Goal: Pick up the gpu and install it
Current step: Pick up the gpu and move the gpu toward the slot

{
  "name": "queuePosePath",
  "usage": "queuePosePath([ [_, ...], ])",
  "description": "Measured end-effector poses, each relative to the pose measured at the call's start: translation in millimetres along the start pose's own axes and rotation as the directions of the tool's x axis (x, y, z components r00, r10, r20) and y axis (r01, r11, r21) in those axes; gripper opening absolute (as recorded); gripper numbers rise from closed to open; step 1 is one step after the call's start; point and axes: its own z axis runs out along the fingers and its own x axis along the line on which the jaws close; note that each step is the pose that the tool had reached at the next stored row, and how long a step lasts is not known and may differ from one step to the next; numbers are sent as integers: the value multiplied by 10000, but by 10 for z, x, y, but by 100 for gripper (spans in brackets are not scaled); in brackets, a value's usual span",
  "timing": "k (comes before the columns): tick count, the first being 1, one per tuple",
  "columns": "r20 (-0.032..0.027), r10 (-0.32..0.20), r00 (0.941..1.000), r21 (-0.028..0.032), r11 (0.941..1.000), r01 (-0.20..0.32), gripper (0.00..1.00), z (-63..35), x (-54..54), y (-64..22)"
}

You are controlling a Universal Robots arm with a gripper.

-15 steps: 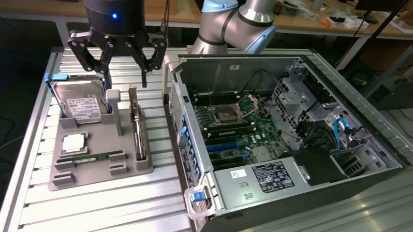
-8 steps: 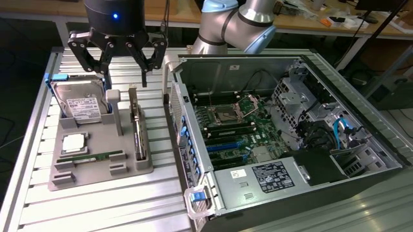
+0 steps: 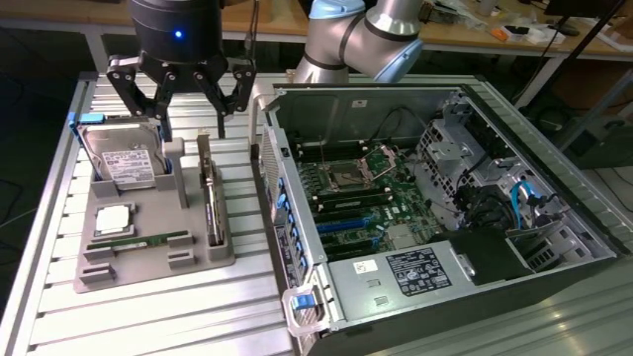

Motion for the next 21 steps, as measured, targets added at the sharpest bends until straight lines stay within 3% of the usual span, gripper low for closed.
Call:
queuePosePath([
  [21, 1, 0, 10000, -1, 10000, 0, 66, 396, 6, -17],
])
